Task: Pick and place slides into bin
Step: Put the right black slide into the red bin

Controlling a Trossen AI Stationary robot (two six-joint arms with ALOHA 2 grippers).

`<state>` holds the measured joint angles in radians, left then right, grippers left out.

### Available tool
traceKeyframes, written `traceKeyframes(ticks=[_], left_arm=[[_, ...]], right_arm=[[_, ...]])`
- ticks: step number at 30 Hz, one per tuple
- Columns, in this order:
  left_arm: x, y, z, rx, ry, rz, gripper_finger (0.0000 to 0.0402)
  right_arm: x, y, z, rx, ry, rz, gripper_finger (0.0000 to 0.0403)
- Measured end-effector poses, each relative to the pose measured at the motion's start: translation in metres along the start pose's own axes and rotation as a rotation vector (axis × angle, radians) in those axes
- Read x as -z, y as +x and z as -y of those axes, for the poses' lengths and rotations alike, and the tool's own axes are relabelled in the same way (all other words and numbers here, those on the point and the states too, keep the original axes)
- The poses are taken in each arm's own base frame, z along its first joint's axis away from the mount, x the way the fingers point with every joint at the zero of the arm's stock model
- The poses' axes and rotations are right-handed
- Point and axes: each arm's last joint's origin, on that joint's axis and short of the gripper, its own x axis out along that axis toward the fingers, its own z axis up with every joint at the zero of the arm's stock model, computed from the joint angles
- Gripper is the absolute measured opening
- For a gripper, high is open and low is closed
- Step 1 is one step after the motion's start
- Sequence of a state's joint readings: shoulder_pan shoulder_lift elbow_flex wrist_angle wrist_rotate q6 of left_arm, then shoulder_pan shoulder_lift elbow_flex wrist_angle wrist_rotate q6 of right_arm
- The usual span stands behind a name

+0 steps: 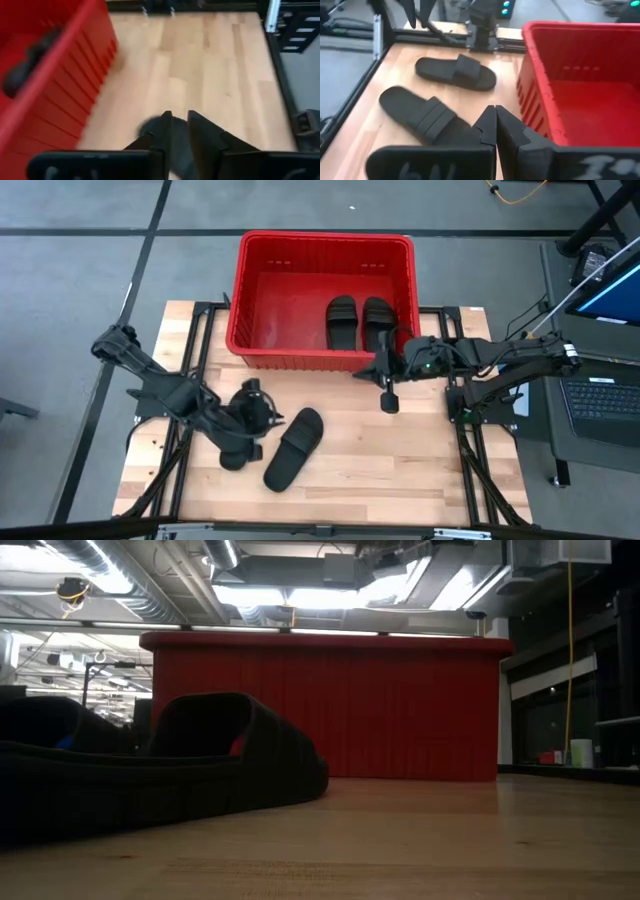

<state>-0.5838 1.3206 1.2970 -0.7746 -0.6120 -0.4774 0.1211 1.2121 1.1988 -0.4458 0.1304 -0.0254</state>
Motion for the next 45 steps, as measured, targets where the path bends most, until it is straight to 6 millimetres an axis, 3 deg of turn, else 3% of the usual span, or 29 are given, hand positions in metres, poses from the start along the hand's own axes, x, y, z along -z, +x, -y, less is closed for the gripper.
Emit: traceKeyframes(ticks=[6, 15, 22, 27, 31, 45], left_arm=[[0.006, 0.033, 0.008, 0.076, -0.061, -0.156, 0.012], [0.019, 0.064, 0.02, 0.021, 0.162, -0.229, 0.0173], [0.035, 0.092, 0.032, -0.026, 0.41, -0.295, 0.0175], [0.047, 0.109, 0.04, -0.036, 0.462, -0.347, 0.0169], [0.053, 0.116, 0.046, -0.036, 0.48, -0.365, 0.0166], [0.071, 0.136, 0.066, -0.031, 0.619, -0.362, 0.0159]], right_arm=[[0.002, 0.0, -0.001, -0.047, -0.033, -0.016, 0.0004], [0.011, -0.001, -0.002, -0.051, -0.017, -0.111, 0.0003], [0.011, -0.001, -0.002, -0.052, -0.021, -0.115, 0.0002], [0.011, -0.005, -0.001, -0.052, -0.019, -0.109, 0.0002], [0.008, -0.019, 0.001, -0.048, -0.011, -0.056, 0.0002], [0.045, -0.059, 0.005, -0.043, 0.047, 0.199, 0.0002]])
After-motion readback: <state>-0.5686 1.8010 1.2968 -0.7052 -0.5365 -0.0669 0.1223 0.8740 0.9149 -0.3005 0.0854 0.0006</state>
